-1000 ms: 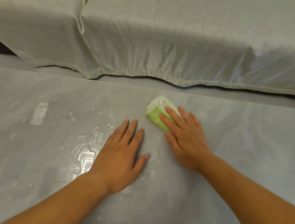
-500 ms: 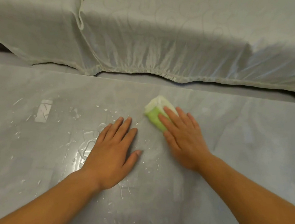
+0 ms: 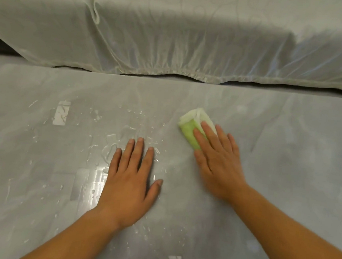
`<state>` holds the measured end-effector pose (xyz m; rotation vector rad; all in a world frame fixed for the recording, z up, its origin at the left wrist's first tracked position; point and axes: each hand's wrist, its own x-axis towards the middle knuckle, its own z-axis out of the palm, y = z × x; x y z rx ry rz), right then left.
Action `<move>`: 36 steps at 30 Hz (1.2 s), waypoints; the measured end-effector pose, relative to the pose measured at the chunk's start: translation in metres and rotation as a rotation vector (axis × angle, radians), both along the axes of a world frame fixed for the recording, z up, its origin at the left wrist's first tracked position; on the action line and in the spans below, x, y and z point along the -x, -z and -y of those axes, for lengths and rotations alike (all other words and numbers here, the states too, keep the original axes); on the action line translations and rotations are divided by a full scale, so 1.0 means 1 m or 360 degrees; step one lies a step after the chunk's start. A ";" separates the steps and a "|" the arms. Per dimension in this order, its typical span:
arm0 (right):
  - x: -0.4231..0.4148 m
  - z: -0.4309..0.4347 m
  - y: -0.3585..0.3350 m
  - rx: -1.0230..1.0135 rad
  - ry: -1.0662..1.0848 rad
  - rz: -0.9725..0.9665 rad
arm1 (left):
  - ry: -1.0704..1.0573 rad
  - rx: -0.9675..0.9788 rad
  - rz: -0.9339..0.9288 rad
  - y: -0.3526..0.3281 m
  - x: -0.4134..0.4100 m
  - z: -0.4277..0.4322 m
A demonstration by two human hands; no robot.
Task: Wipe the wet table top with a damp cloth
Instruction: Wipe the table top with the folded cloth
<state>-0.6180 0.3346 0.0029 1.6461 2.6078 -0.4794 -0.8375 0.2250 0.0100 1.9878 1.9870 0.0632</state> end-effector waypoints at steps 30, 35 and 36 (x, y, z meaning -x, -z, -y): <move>-0.051 0.202 -0.002 -0.0034 -0.0072 0.0006 | -0.0260 0.0076 0.0001 -0.026 -0.057 0.204; -0.103 0.247 -0.001 -0.0003 -0.0428 0.0007 | -0.0273 0.0088 -0.0013 -0.032 -0.063 0.227; -0.105 0.242 0.000 -0.0008 -0.0355 0.0021 | -0.0264 0.0099 -0.0007 -0.032 -0.064 0.231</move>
